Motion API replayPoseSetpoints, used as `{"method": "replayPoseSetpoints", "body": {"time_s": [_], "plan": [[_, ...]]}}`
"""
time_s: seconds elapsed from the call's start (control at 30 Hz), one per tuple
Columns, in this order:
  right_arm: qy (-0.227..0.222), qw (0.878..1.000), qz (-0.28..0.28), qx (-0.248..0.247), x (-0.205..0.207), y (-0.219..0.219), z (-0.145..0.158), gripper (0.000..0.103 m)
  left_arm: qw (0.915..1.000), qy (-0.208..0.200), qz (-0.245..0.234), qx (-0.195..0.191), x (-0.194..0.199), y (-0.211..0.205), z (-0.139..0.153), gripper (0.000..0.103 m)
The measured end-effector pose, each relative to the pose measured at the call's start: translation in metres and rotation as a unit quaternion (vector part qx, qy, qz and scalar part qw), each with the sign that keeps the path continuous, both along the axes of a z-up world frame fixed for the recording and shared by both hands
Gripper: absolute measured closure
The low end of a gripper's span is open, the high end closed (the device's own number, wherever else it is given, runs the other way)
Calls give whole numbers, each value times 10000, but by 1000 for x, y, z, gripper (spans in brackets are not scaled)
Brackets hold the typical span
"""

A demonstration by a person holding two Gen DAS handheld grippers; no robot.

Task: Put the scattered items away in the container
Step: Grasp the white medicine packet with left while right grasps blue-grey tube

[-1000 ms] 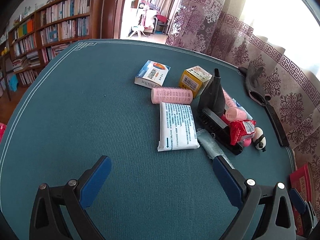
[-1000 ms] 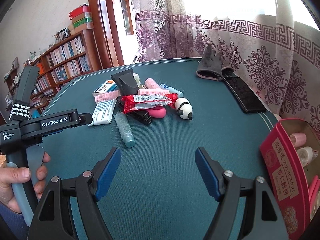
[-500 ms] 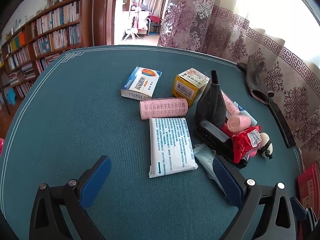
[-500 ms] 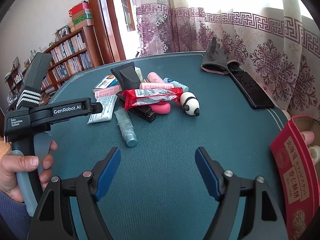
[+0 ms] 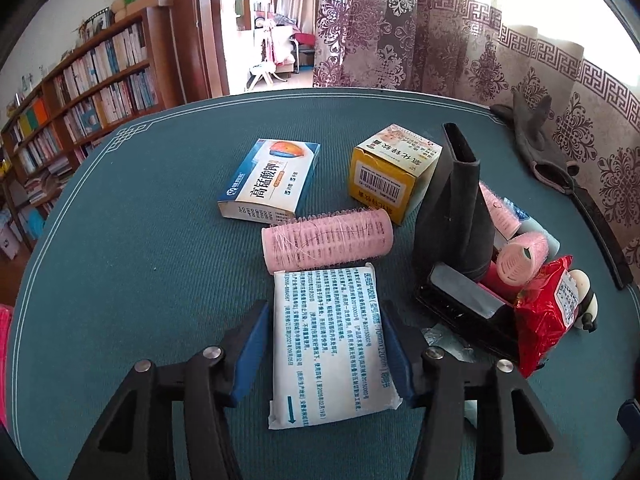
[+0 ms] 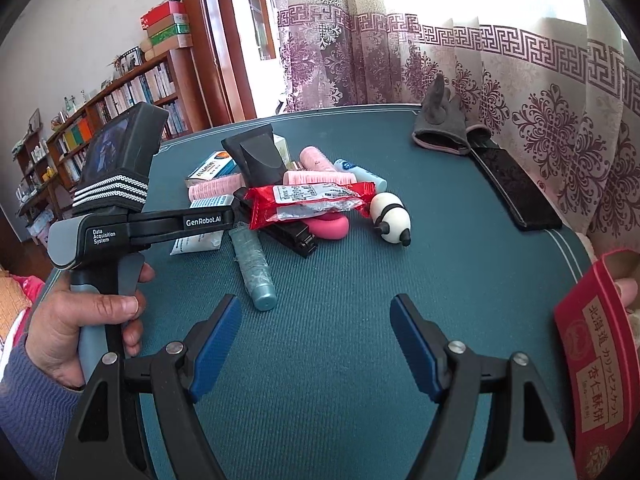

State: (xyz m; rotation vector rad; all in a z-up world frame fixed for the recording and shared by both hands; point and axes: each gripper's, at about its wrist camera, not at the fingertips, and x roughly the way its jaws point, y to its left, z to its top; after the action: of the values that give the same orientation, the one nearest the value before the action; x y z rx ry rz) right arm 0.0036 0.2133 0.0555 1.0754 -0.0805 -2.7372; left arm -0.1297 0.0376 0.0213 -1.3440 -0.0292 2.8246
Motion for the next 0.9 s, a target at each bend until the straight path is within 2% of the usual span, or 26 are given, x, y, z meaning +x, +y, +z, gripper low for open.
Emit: {"method": "replayPoseSetpoints", "body": {"time_s": [0.33, 0.5, 0.6, 0.67, 0.9], "plan": [[-377, 9973, 573, 264, -44, -33, -22, 25, 9989, 204, 12, 432, 13, -19, 14, 53], [-517, 9954, 662, 469, -60, -46, -32, 45, 9979, 242, 49, 603, 14, -30, 19, 53], [-411, 9943, 729, 658, -63, -54, -32, 50, 9976, 211, 94, 656, 14, -33, 18, 53], [-359, 9933, 806, 749, -63, -58, -32, 67, 9975, 199, 110, 674, 14, -32, 17, 53], [-304, 9917, 987, 764, -47, -63, -28, 79, 9971, 269, 67, 708, 18, -28, 22, 53]]}}
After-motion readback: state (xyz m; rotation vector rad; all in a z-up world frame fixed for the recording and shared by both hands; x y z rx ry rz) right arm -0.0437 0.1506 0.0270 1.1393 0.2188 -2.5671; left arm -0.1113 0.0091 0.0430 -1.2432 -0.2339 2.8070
